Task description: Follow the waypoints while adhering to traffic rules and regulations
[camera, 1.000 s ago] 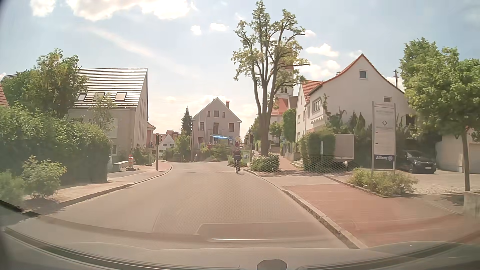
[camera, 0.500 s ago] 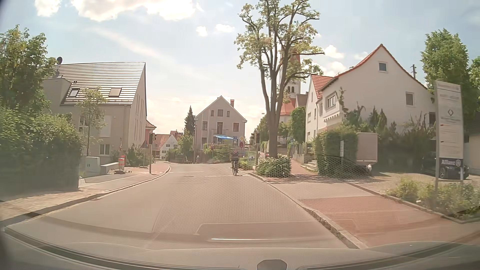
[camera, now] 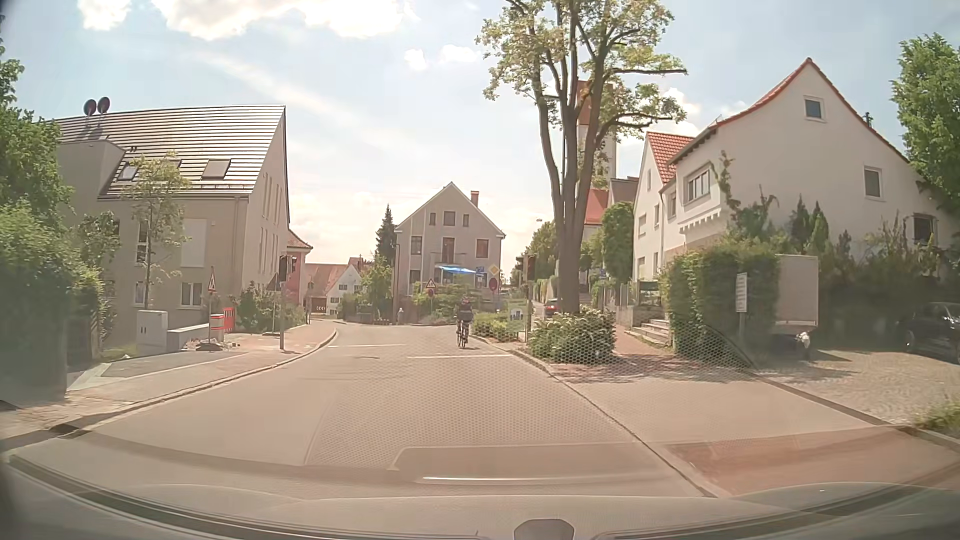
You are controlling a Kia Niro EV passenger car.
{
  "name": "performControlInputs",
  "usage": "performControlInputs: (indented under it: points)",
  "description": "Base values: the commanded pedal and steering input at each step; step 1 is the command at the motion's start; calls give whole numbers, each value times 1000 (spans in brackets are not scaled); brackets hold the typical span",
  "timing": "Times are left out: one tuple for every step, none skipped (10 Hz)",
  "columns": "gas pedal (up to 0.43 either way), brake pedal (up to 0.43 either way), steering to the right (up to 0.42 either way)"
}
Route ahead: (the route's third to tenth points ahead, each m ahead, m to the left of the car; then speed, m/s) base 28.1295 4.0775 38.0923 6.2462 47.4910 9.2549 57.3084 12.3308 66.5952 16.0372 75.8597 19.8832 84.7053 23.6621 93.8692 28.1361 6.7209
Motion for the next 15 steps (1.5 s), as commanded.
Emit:
performControlInputs:
  points:
    - [87, 0, -31]
    - [87, 0, -31]
    - [79, 0, -31]
    - [67, 0, -33]
    - [67, 0, -35]
    - [67, 0, -37]
    - [67, 0, -37]
    - [67, 0, -37]
    - [67, 0, -37]
    - [67, 0, -37]
    - [87, 0, -37]
    - [110, 0, -37]
    - [138, 0, -36]
    - [150, 0, -35]
    - [169, 0, -34]
